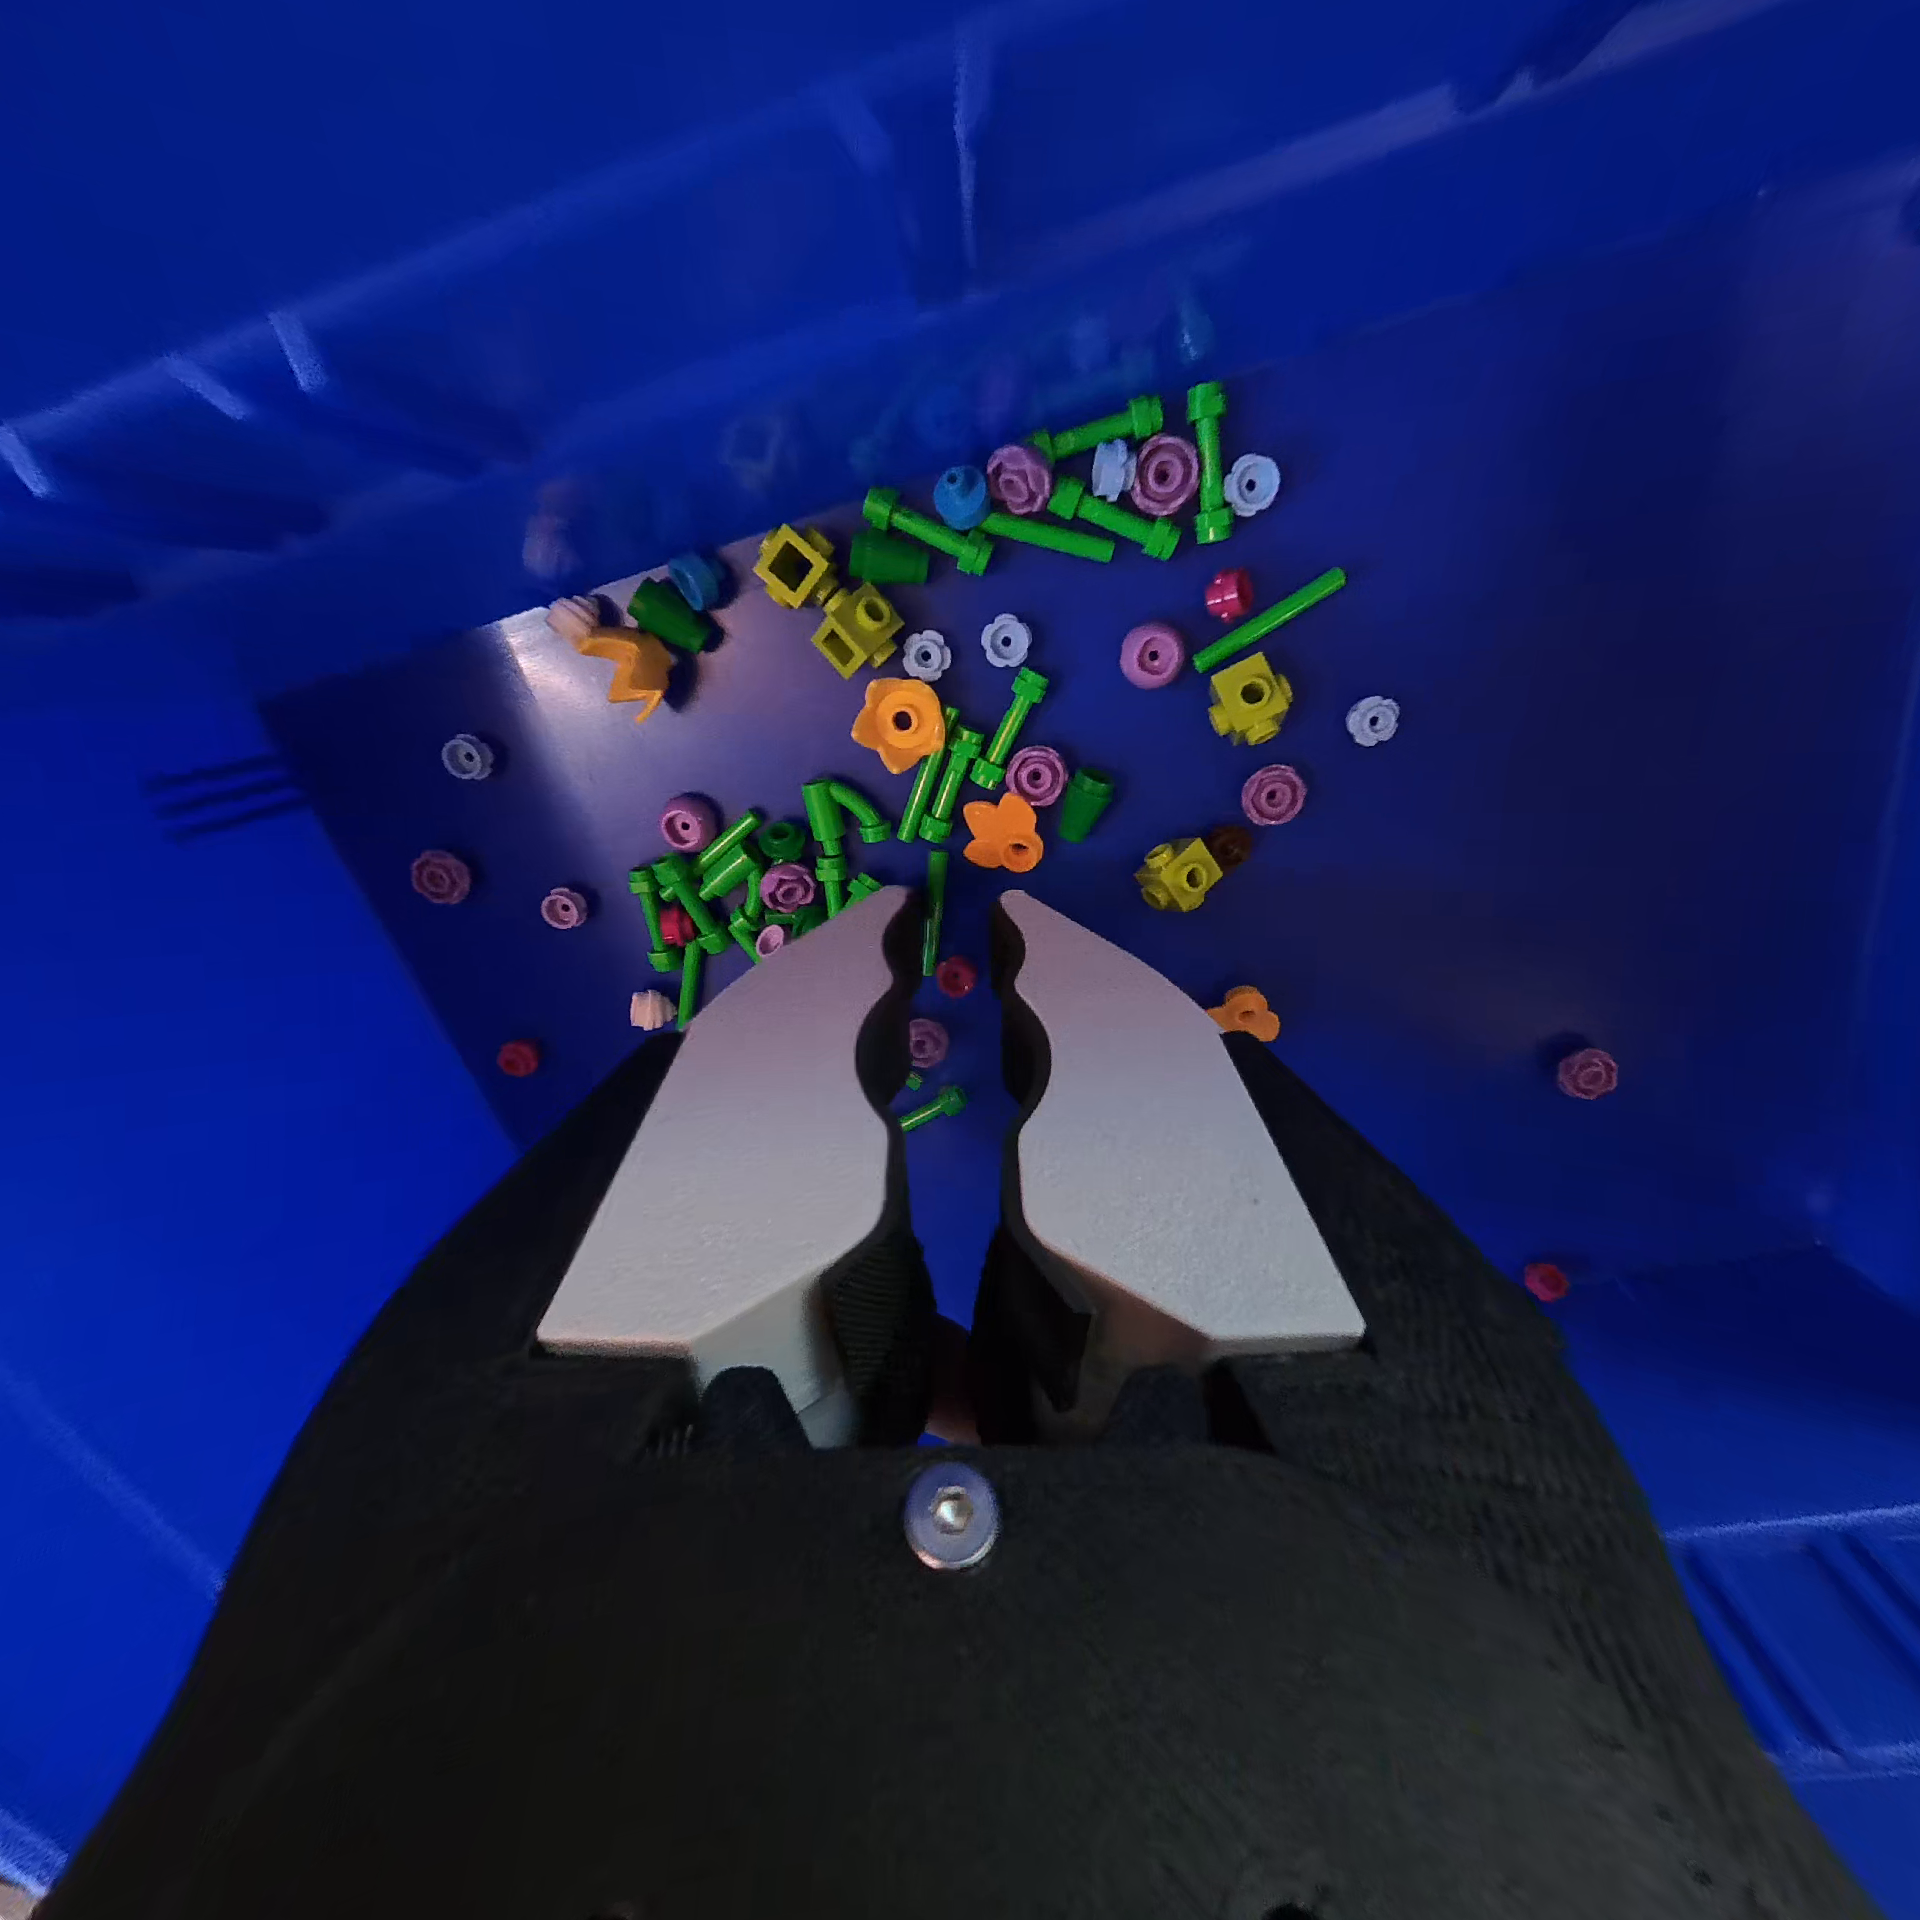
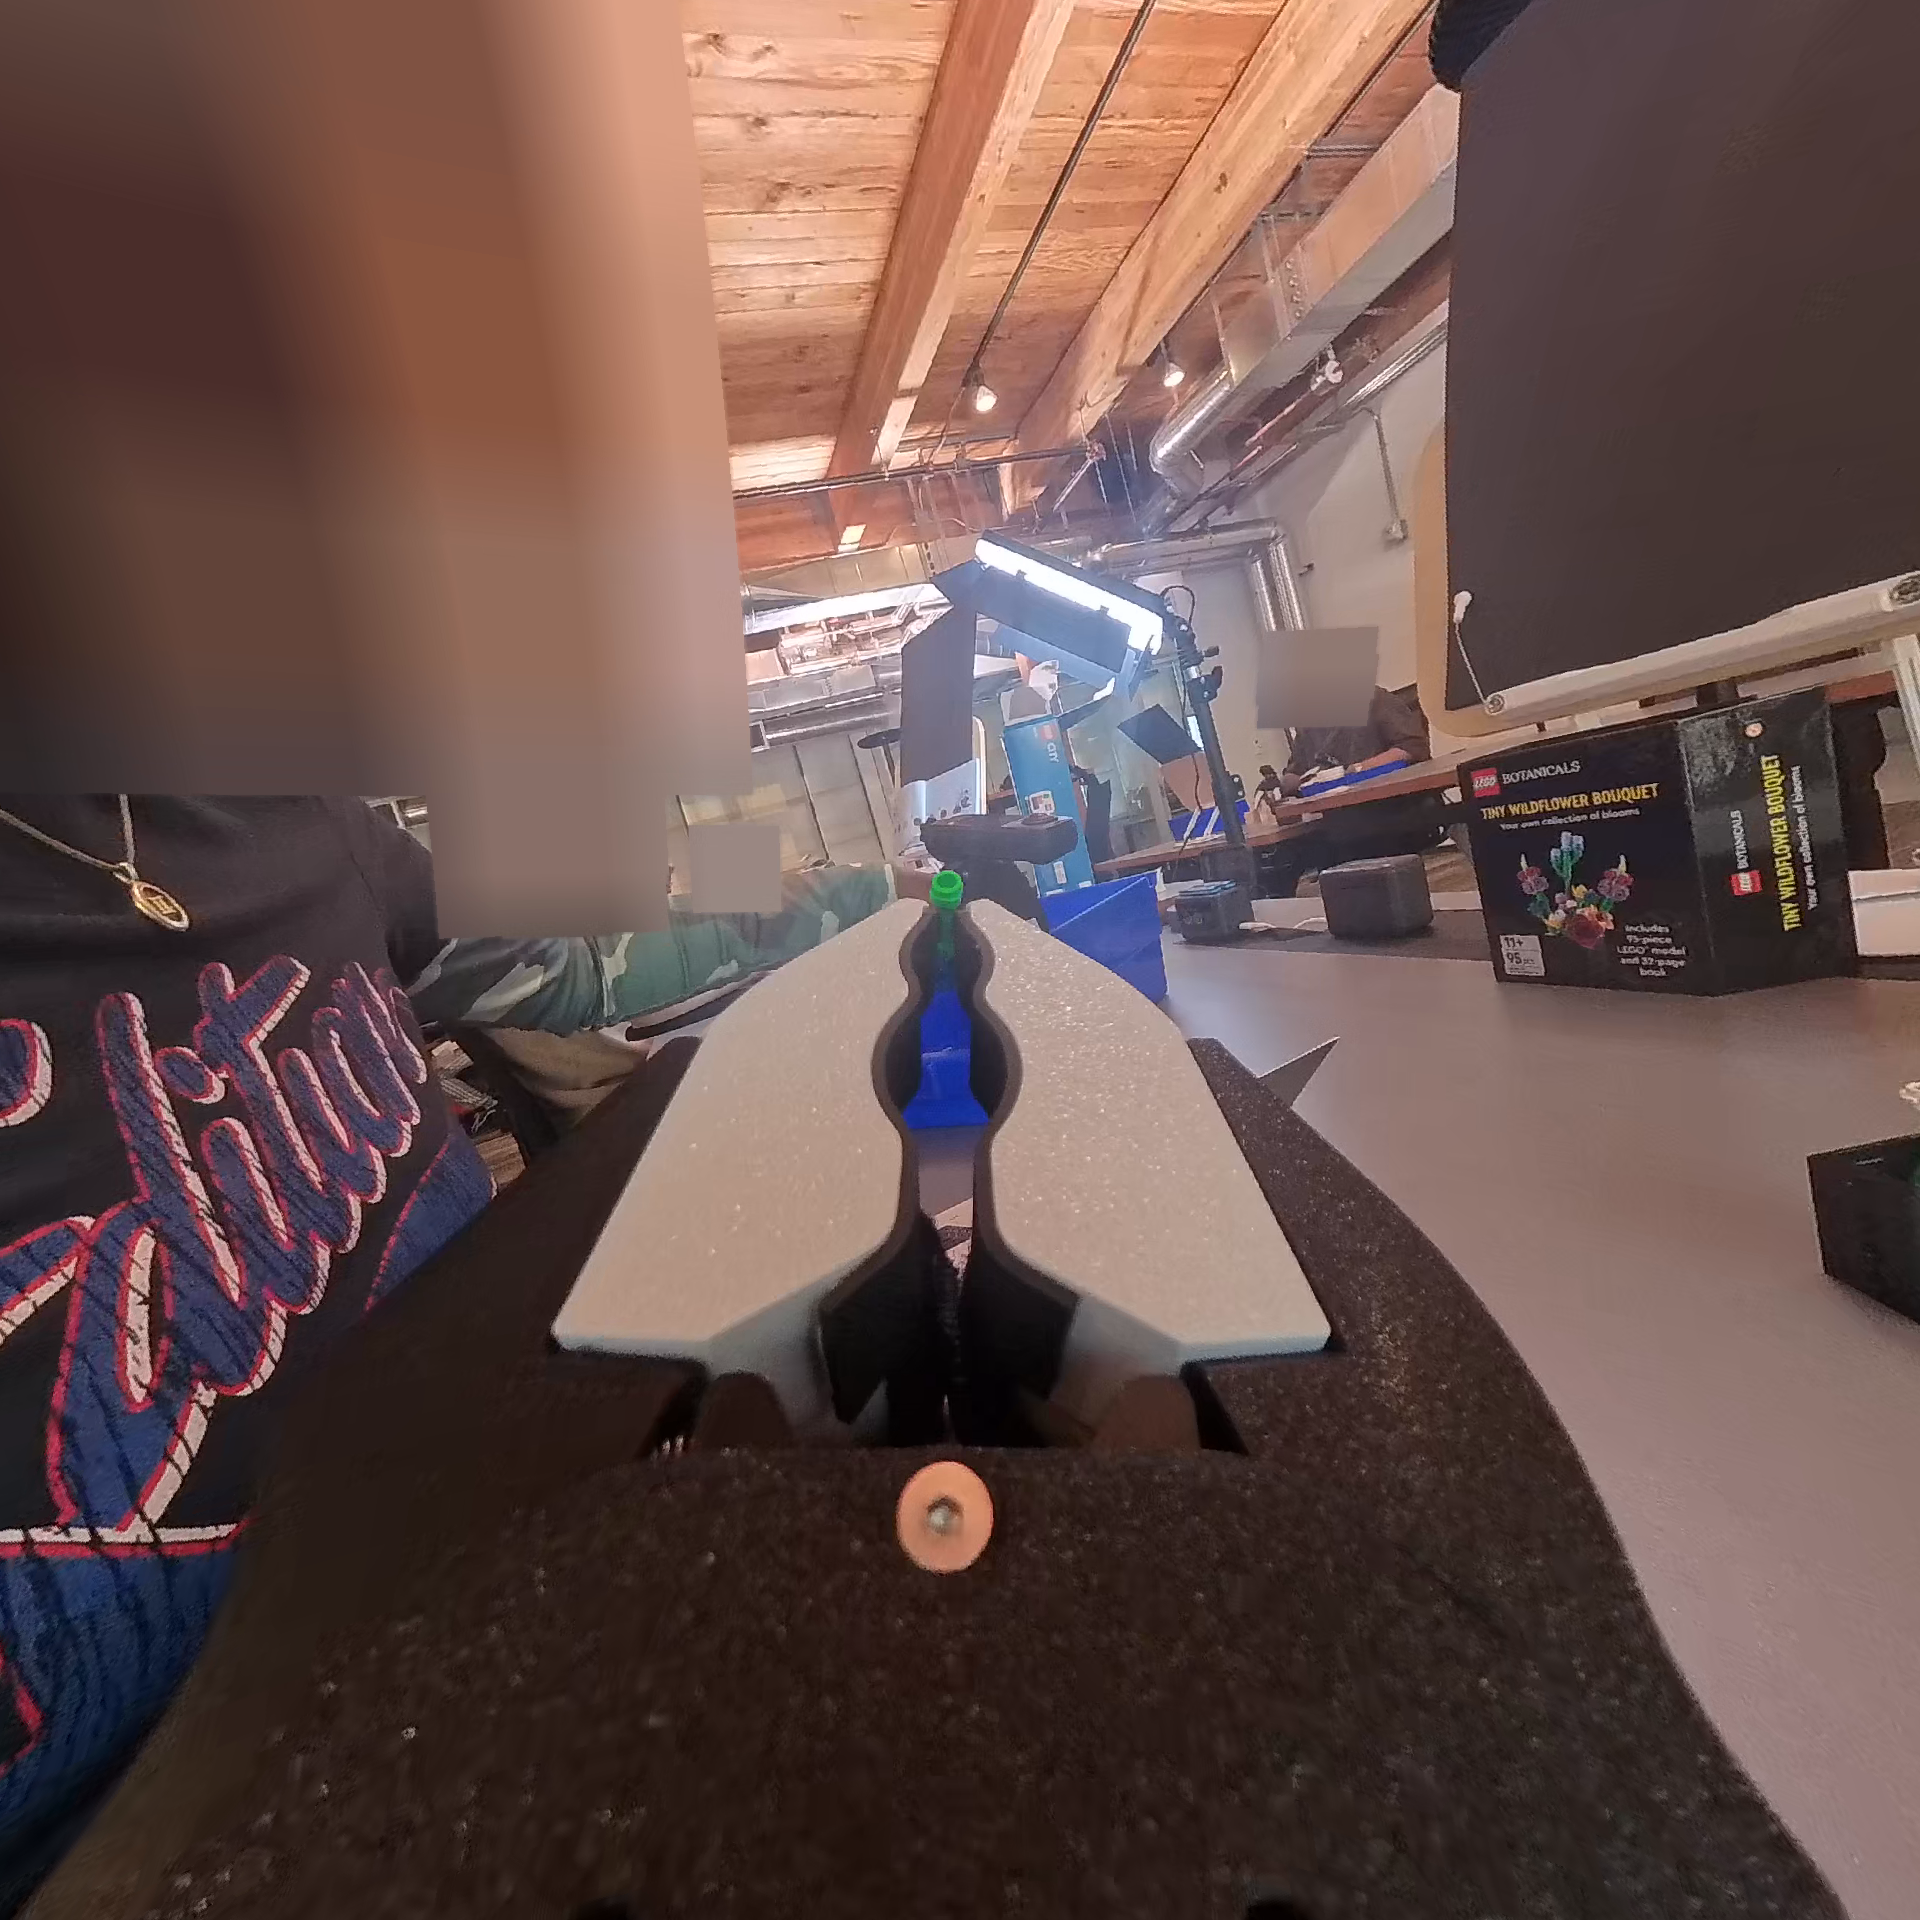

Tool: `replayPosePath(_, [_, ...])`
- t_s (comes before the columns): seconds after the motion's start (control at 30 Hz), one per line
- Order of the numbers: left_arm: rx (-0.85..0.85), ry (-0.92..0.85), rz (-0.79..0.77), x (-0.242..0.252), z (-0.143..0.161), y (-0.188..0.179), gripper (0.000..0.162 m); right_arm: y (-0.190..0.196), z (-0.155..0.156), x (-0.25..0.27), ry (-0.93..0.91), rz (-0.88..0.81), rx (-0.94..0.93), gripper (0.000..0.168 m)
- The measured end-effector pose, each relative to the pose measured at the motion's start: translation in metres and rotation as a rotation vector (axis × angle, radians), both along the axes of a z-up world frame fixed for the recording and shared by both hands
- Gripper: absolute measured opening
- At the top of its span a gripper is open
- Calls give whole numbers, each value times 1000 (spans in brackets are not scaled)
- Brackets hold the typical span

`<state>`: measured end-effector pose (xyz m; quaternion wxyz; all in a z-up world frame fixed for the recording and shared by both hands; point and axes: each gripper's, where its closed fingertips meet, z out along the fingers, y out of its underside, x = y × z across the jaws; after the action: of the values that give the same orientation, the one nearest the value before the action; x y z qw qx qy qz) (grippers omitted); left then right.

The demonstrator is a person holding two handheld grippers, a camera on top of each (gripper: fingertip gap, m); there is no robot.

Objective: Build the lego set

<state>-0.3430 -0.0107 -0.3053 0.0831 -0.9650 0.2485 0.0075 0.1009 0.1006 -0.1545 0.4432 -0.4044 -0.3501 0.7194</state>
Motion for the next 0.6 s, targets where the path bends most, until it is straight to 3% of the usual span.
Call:
replayPosePath(0.37, [13,20,-3,9,4,0,3,-1,1,1,10,3,3,3])
replayPosePath(0.5, [194,33,50,20,47,6,3,-1,1,2,13,10,1,3])
replayPosePath(0.6, [337,-34,24,67,95,0,3,-1,2,2,17,8,3,3])
